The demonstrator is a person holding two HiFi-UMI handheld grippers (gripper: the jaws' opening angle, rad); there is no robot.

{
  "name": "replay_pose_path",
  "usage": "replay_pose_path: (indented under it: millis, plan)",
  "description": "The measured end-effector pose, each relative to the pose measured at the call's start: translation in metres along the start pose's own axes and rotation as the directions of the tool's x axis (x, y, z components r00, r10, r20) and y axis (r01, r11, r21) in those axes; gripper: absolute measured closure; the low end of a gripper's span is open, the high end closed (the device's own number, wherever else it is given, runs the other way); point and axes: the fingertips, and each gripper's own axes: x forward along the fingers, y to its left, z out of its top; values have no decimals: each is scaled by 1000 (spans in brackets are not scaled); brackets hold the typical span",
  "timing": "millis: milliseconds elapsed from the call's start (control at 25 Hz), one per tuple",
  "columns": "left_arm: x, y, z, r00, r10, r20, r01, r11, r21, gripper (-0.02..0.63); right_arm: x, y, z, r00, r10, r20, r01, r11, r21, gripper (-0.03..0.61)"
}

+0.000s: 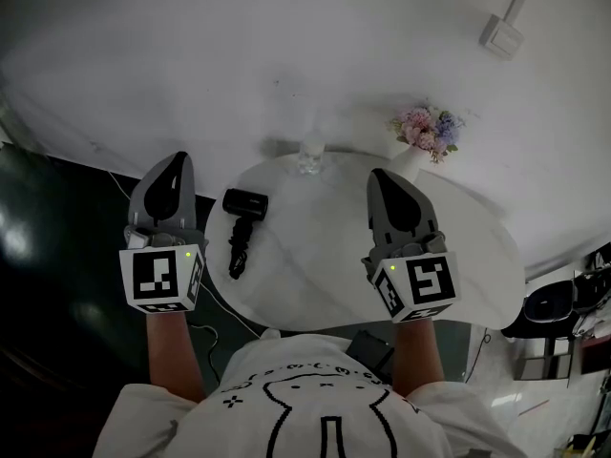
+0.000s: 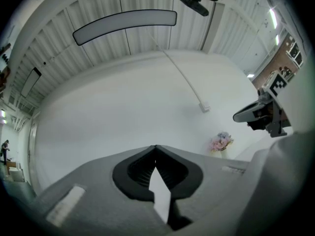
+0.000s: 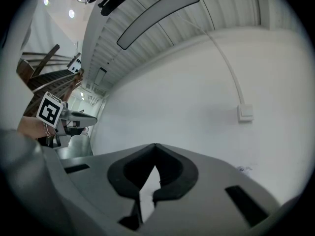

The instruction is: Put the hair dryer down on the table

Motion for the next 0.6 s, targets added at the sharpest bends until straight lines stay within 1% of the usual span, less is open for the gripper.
replay_pose_path:
  millis: [600]
  plan:
    - [-9,-4,-2,1000,-14,-27,13,1000,-28,595,-12,5,2,1000,-15,0,15,1000,7,582]
